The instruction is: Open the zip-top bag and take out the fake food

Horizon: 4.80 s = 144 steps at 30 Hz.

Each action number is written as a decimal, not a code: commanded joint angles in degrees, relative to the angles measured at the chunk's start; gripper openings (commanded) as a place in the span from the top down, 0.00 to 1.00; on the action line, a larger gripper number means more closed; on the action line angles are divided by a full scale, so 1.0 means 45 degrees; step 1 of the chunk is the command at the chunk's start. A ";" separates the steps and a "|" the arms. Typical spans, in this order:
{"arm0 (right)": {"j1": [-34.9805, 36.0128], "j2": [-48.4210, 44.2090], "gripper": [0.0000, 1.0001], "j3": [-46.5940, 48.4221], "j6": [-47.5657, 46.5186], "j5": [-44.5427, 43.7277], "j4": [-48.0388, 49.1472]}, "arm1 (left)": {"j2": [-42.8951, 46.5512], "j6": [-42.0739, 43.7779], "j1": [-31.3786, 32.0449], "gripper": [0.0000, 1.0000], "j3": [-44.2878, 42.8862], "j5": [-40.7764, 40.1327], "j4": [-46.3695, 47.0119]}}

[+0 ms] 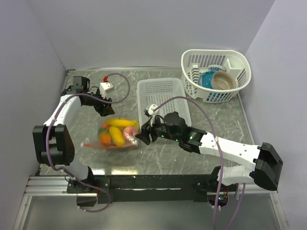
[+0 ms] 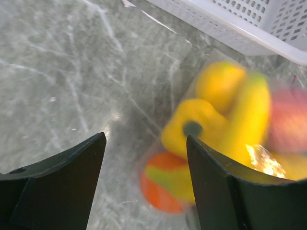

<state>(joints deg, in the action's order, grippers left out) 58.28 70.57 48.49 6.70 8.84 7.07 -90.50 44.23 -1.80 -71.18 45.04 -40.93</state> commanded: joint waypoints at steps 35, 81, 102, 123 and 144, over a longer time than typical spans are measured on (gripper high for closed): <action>0.1560 0.1622 0.62 0.1588 -0.0219 -0.1301 -0.0751 | -0.3560 0.1554 -0.3093 0.99 -0.2617 0.0241 -0.2989; 0.1541 0.5217 0.51 0.2115 0.0054 -0.0910 -0.0516 | -0.4048 0.4742 0.0049 0.68 0.0095 -0.0750 -0.4851; 0.1541 0.5352 0.36 0.2719 -0.0433 -0.2296 0.0128 | -0.3386 0.4176 -0.3271 0.89 -0.0961 -0.2077 -0.3756; 0.1872 0.6311 0.25 0.2720 -0.0551 -0.2064 0.1163 | -0.2820 0.1637 -0.3018 0.95 0.1129 -0.5125 -0.0203; 0.1913 0.9434 0.27 0.4848 -0.1371 -0.2160 0.0695 | -0.1061 0.1245 -0.2138 0.94 0.2829 -0.5789 -0.0202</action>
<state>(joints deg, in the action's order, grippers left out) 67.88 109.06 66.98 2.00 0.16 9.17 -95.98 50.13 -12.08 -60.53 19.31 -36.23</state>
